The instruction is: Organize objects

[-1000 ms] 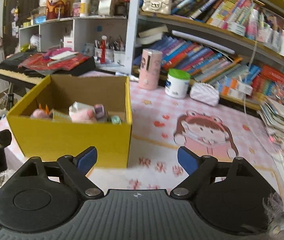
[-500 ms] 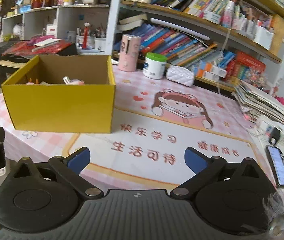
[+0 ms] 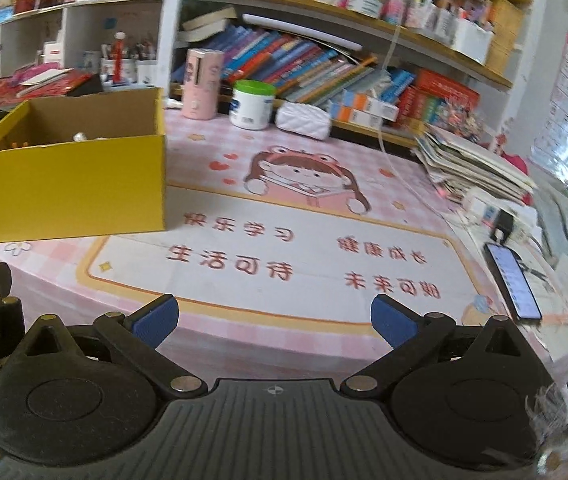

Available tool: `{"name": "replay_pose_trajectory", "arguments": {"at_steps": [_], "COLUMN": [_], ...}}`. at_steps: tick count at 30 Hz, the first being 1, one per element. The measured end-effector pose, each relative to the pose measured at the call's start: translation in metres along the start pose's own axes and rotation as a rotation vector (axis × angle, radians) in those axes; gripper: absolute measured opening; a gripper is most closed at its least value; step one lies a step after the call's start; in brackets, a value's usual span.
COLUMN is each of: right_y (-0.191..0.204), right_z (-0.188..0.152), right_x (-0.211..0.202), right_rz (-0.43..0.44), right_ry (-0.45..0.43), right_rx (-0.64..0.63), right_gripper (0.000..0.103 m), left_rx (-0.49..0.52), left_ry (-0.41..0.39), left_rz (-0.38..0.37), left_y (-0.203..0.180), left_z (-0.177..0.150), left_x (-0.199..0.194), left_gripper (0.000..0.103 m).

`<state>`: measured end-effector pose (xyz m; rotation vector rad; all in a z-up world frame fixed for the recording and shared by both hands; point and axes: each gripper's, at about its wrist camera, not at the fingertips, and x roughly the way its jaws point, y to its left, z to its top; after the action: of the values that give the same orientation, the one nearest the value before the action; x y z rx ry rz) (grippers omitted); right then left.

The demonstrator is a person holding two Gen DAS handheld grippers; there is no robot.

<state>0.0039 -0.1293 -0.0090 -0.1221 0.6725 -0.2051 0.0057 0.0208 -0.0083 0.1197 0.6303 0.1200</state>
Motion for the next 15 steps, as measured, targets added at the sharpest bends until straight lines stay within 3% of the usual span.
{"name": "replay_pose_trajectory", "arguments": {"at_steps": [15], "right_y": [-0.039], "right_z": [-0.006], "right_x": [0.004], "right_rz": [-0.055], "right_ry": [0.03], "right_rx": [0.056], "right_gripper": [0.103], "left_rx": [0.063], "left_ry": [0.009], "left_rz": [-0.046], "left_y": [-0.042], "left_z": [0.005], "left_x": [-0.001], "left_gripper": [0.1]}}
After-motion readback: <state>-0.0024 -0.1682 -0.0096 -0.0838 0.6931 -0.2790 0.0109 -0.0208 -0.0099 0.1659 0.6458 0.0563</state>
